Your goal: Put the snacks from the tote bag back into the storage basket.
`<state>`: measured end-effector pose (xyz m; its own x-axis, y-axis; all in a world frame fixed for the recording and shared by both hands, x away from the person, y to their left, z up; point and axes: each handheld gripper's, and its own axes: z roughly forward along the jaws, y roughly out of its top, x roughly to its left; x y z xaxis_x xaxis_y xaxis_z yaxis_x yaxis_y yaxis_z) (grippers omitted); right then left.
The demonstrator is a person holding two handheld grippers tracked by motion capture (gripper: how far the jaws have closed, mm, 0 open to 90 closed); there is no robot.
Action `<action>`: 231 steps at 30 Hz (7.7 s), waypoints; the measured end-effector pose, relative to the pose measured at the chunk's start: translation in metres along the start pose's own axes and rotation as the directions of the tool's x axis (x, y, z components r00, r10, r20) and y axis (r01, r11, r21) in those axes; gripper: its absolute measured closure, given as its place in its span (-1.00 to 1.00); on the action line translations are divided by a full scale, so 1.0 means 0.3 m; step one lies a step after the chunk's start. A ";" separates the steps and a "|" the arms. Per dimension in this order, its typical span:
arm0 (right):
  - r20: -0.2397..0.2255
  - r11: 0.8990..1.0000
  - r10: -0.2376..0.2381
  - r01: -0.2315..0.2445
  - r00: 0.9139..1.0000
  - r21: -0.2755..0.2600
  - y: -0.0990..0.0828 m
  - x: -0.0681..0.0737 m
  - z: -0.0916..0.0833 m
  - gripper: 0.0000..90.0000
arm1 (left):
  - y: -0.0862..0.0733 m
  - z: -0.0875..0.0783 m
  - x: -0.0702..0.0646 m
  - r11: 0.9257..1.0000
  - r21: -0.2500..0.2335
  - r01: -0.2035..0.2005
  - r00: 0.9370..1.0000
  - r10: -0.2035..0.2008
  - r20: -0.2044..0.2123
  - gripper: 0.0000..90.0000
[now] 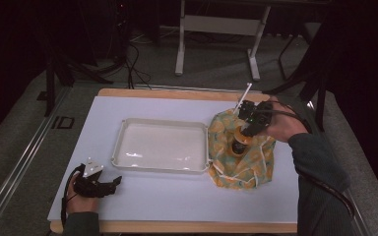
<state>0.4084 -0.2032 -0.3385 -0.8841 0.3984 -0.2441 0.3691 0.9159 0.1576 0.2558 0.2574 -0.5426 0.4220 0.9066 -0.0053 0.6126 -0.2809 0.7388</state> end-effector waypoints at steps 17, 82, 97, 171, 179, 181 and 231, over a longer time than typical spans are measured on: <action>0.030 1.000 -0.013 0.013 0.999 -0.010 0.019 0.003 -0.045 0.30 | 0.000 0.001 0.000 1.000 0.004 -0.004 1.000 0.004 0.000 -0.57; 0.098 0.992 -0.041 0.053 0.994 -0.119 0.089 0.023 -0.142 0.30 | 0.001 0.001 0.000 1.000 0.005 -0.008 1.000 0.008 0.002 -0.57; 0.101 0.987 -0.063 0.077 0.993 -0.140 0.129 0.042 -0.158 0.30 | 0.001 0.002 0.000 1.000 0.006 -0.006 1.000 0.006 0.004 -0.57; 0.018 0.964 -0.184 0.184 0.983 -0.192 0.326 0.192 -0.099 0.30 | 0.002 0.003 0.000 1.000 0.010 -0.006 1.000 0.006 0.013 -0.57; 0.025 0.963 -0.180 0.181 0.983 -0.198 0.332 0.211 -0.078 0.30 | 0.002 0.003 0.001 1.000 0.009 -0.008 1.000 0.007 0.012 -0.57; 0.020 0.964 -0.187 0.187 0.982 -0.190 0.335 0.218 -0.074 0.30 | 0.002 0.003 0.001 1.000 0.010 -0.007 1.000 0.007 0.012 -0.57; -0.056 0.964 -0.239 0.230 0.969 -0.130 0.312 0.315 0.036 0.29 | 0.002 0.003 0.000 1.000 0.013 -0.009 1.000 0.009 0.011 -0.57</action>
<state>0.3625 -0.0792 -0.3571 -0.9613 0.1645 -0.2210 0.1152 0.9687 0.2199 0.2568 0.2569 -0.5428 0.4351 0.9003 -0.0062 0.6173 -0.2934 0.7300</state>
